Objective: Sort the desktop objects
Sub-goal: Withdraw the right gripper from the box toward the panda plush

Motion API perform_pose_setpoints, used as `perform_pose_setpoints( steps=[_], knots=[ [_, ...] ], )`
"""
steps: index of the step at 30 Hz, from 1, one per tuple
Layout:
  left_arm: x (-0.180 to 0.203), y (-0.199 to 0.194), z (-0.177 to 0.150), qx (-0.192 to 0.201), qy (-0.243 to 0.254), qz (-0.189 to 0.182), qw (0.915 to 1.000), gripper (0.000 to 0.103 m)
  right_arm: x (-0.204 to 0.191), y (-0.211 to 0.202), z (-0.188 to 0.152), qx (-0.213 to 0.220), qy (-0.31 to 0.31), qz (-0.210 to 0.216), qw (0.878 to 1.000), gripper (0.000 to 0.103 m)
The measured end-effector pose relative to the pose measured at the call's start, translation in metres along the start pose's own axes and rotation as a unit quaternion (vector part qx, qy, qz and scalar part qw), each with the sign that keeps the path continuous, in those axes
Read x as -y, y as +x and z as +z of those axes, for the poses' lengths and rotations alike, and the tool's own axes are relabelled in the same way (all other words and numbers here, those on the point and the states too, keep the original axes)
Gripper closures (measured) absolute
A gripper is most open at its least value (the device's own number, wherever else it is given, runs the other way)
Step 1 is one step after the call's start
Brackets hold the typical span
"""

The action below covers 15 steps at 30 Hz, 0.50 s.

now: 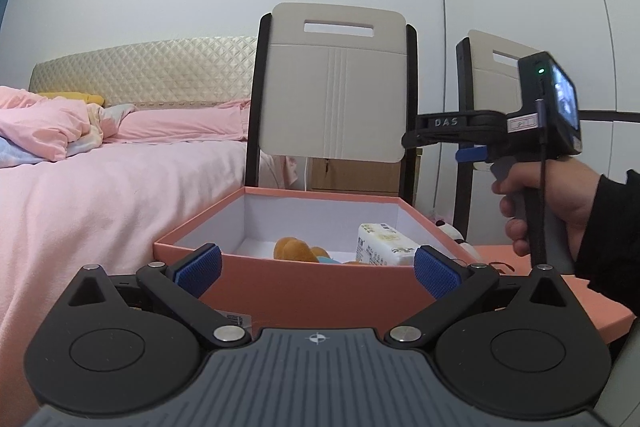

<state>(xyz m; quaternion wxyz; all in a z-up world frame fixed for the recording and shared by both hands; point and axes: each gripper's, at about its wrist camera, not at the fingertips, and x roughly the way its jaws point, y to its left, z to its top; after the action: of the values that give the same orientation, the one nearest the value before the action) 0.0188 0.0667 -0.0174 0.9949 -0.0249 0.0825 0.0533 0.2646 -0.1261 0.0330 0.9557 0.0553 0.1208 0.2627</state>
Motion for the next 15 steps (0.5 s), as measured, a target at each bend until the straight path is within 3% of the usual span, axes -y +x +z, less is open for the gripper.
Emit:
perform_pose_setpoints(
  steps=[15],
  knots=[
    [0.005,-0.004,0.001,0.009,0.011,-0.001,0.9999,0.0,-0.002,-0.095,-0.029,0.006,0.023,-0.017,1.0,0.0]
  ],
)
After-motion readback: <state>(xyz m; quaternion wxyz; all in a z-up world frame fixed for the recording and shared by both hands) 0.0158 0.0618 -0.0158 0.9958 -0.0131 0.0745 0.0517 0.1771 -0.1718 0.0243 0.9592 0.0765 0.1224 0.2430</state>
